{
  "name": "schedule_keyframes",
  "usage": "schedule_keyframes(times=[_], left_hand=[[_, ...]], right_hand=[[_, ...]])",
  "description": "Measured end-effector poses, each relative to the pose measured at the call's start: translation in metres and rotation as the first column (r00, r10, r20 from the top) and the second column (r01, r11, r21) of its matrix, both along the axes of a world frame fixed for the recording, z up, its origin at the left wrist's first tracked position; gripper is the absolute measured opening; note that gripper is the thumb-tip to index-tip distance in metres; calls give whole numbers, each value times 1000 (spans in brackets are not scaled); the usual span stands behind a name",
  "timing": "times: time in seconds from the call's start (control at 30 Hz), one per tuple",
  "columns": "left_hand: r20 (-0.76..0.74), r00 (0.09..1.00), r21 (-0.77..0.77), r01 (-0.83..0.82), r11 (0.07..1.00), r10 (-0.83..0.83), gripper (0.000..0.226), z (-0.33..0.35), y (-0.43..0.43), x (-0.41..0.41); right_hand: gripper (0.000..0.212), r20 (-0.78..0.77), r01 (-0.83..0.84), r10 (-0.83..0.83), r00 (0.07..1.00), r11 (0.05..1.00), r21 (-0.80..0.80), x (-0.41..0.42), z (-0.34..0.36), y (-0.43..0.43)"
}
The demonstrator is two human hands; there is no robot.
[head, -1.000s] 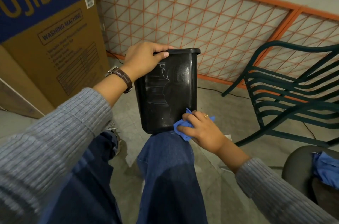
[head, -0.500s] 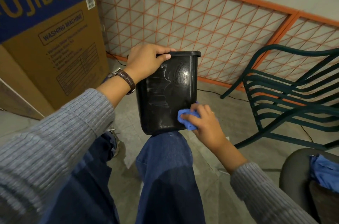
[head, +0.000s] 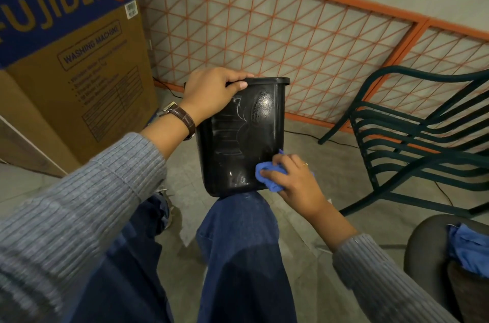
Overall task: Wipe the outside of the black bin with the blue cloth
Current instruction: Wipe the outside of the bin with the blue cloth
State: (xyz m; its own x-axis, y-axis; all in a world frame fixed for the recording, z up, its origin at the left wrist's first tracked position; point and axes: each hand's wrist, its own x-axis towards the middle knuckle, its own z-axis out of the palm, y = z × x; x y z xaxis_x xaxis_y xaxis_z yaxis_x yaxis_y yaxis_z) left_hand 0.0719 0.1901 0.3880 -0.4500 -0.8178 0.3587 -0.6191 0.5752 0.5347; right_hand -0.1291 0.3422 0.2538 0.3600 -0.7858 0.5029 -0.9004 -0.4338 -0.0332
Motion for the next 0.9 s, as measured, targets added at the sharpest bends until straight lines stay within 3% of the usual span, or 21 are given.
schedule_keyframes(times=[0.1,0.2,0.27,0.43,0.63,0.8,0.9], left_hand=[[14,1000,-13,-2,1000,3,28,2,1,-1],[1,1000,-3,-1,1000,1,28,0,0,-1],[9,1000,-11,-3,1000,3,28,0,0,-2],[6,1000,-26,15,1000,-15,28,0,1,0],[2,1000,-32,21,999,-21,28,0,2,0],[-10,998,-31,55,998,-55,28,1,2,-1],[-10,998,-26,56,998,-56,28,1,1,1]], right_hand=[[31,-10,4,-4,1000,1000,14,-2,7,-4],[24,211,189,-180,961,982,-23,10,18,-19],[24,260,248,-232,937,968,-31,25,19,-26],[29,-21,-49,50,999,998,32,28,11,-15],[22,222,208,-197,955,978,-26,30,36,-30],[32,1,8,-8,1000,1000,19,47,24,-20],[23,65,112,-112,992,994,-2,33,31,-19]])
